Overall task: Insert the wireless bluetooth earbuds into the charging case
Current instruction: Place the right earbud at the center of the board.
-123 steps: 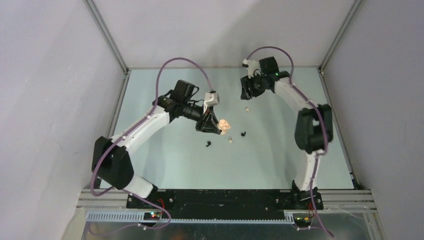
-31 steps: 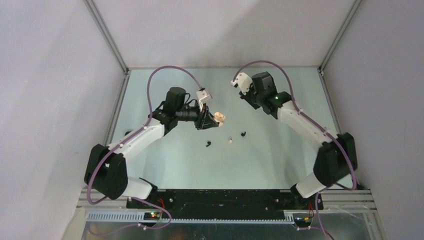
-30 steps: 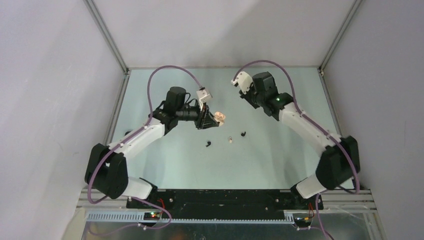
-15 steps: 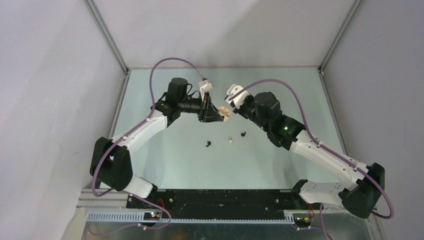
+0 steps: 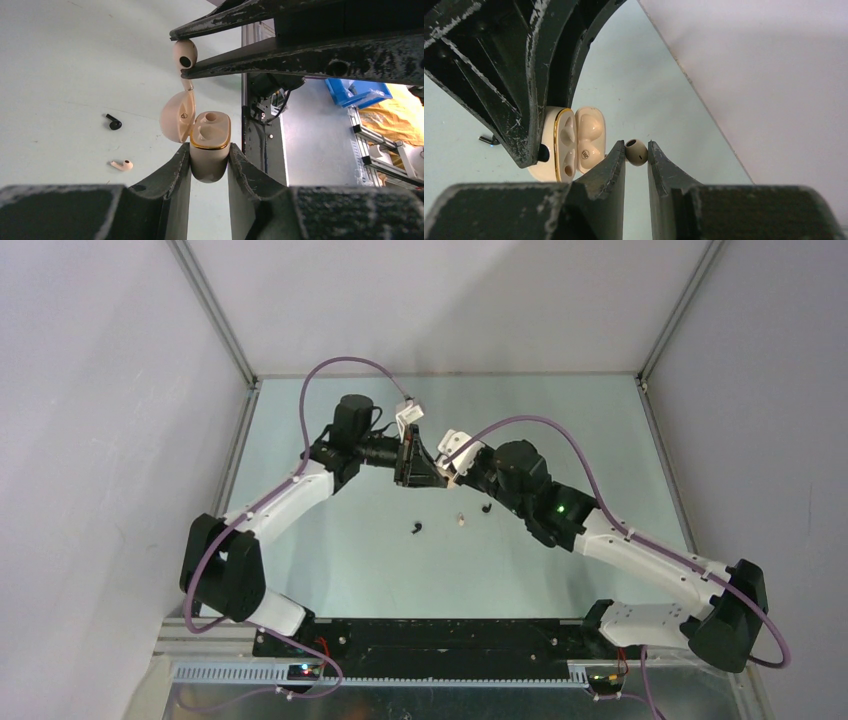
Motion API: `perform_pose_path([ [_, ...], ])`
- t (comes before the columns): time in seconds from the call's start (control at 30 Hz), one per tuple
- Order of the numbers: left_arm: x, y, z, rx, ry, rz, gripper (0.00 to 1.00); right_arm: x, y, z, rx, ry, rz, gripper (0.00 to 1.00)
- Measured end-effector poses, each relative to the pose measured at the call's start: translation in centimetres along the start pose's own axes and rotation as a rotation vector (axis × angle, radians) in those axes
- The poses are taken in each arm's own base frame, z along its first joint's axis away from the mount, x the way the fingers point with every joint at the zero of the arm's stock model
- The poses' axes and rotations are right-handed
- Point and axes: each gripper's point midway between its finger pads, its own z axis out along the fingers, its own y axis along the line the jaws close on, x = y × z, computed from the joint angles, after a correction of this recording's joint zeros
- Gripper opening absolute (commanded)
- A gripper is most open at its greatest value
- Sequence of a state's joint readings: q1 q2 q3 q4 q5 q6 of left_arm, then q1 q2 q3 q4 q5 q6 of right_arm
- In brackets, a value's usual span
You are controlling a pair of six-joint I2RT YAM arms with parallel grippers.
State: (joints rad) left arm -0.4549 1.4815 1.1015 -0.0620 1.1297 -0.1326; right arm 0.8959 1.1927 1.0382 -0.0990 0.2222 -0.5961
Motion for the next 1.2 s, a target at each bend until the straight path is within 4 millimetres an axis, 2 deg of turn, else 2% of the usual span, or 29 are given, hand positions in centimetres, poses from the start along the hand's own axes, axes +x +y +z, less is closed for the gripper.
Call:
perform_pose_path([
  [0.3,0.0,0.8,-0.1,-0.013,-0.016,-0.043,0.0,-0.7,0.3,-0.3,0.0,-0.019,-0.005,0.15],
  [0.6,-1.1,1.7,-0.6,-0.031,-0.074,-0.047,0.0,-1.4,2.1,-0.5,-0.063,-0.039,-0.014,0.15],
  [1.2,-0.6,1.9,-0.6,-0.035,-0.068,-0.044,0.0,-1.6,-0.2,0.5,0.079,-0.03,-0.035,0.15],
])
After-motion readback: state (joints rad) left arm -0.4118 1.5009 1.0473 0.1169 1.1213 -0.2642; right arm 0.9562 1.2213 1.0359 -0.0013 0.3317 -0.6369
